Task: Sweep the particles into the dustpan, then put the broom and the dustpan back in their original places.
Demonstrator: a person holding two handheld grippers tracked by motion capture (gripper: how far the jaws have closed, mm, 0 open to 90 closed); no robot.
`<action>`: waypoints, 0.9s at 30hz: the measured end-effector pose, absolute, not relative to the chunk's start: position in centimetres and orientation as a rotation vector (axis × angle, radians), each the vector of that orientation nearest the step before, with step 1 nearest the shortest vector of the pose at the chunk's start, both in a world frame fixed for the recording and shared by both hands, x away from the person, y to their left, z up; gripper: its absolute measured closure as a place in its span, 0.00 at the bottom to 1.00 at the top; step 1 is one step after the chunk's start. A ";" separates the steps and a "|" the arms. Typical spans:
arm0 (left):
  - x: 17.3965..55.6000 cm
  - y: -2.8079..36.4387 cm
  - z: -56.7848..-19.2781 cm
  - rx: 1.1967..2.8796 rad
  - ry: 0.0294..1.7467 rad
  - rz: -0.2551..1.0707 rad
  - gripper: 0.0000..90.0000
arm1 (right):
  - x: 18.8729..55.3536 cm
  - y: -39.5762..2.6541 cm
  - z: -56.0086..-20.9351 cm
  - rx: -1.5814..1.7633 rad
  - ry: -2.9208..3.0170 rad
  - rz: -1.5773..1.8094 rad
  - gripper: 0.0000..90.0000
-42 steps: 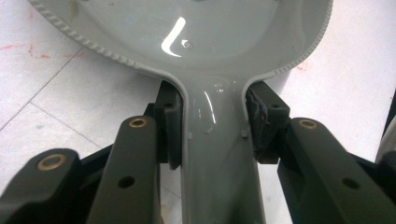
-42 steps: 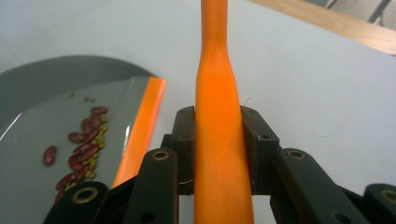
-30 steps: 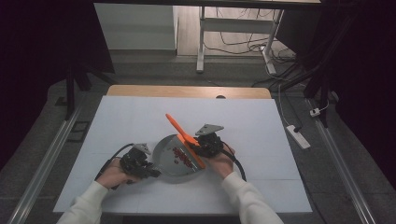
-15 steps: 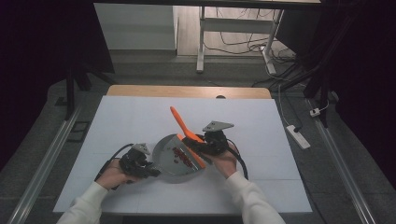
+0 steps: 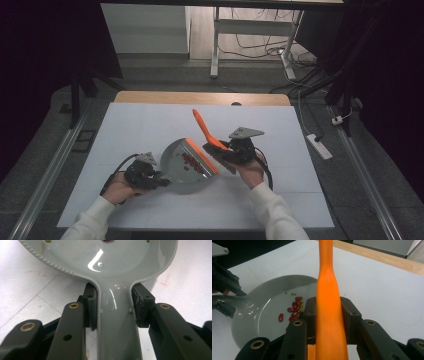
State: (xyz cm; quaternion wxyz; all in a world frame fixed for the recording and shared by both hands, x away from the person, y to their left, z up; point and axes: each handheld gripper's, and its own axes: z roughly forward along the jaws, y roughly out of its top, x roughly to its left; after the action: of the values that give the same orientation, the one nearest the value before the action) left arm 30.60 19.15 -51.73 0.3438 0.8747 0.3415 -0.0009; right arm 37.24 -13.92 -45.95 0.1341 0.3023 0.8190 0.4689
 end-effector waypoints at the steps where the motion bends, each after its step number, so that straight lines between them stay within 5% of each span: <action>1: 30.5 19.2 -51.7 2.267 0.889 -0.001 0.68 | 37.2 -14.0 -45.9 0.876 2.372 1.357 0.77; 27: 29.4 20.4 -51.1 2.126 1.027 0.053 0.68 | 36.2 -18.2 -44.6 0.872 2.352 1.326 0.77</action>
State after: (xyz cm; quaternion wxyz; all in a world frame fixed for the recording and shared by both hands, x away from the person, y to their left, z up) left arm 29.43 20.40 -51.14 0.3803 0.8325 0.4022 0.0208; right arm 36.21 -18.16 -44.60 0.1517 0.3038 0.8193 0.4620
